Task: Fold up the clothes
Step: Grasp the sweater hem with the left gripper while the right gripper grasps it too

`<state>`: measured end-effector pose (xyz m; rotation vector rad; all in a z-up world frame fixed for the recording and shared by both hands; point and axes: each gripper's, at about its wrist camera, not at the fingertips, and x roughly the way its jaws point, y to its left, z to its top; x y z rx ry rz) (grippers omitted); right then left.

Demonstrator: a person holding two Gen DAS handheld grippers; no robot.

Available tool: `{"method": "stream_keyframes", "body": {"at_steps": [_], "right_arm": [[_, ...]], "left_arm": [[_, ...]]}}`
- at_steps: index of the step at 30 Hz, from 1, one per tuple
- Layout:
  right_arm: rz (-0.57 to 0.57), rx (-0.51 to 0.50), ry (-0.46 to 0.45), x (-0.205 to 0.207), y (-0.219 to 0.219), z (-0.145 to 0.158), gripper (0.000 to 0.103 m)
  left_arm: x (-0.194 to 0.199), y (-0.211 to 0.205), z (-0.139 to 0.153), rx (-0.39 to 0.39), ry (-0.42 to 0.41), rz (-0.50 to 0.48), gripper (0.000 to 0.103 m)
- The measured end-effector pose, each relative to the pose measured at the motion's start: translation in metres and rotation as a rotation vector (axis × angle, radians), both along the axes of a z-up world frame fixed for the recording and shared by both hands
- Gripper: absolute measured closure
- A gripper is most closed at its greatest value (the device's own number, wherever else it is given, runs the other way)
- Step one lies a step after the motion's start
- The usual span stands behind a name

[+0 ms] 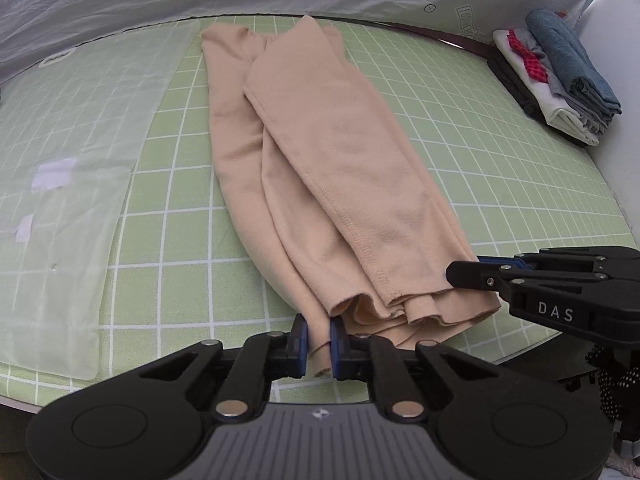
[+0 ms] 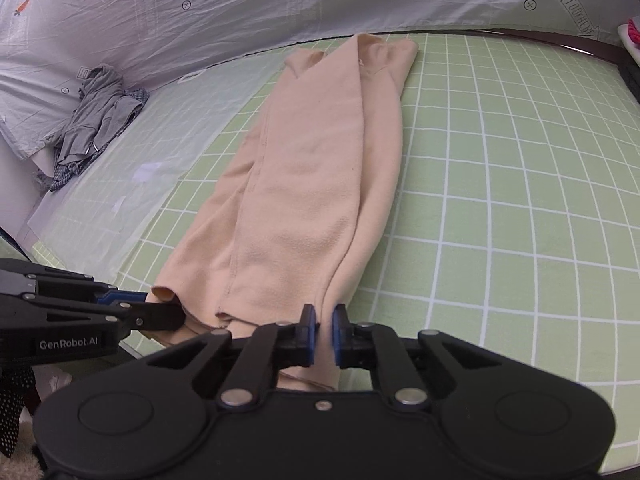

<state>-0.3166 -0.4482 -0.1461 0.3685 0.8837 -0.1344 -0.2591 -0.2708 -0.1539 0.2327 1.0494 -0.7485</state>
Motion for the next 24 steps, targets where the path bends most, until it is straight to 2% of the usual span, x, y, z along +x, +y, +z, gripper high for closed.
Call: {"method": "stream_keyframes", "body": {"at_steps": [10,19,24], "right_arm": [[-0.03,-0.017,-0.152,0.02,-0.017,0.062,0.096],[-0.055,0.009,-0.271,0.071,-0.05,0.107,0.096],[-0.039,-0.028,-0.31,0.114,-0.066,0.122,0.096]], "left_arm": [[0.028,-0.001,0.065,-0.155,-0.106,0.059,0.091],[0.096,-0.011,0.112,-0.314,-0.137,0.126,0.092],[0.143,-0.028,0.13,-0.366,-0.156,0.136,0.092]]}}
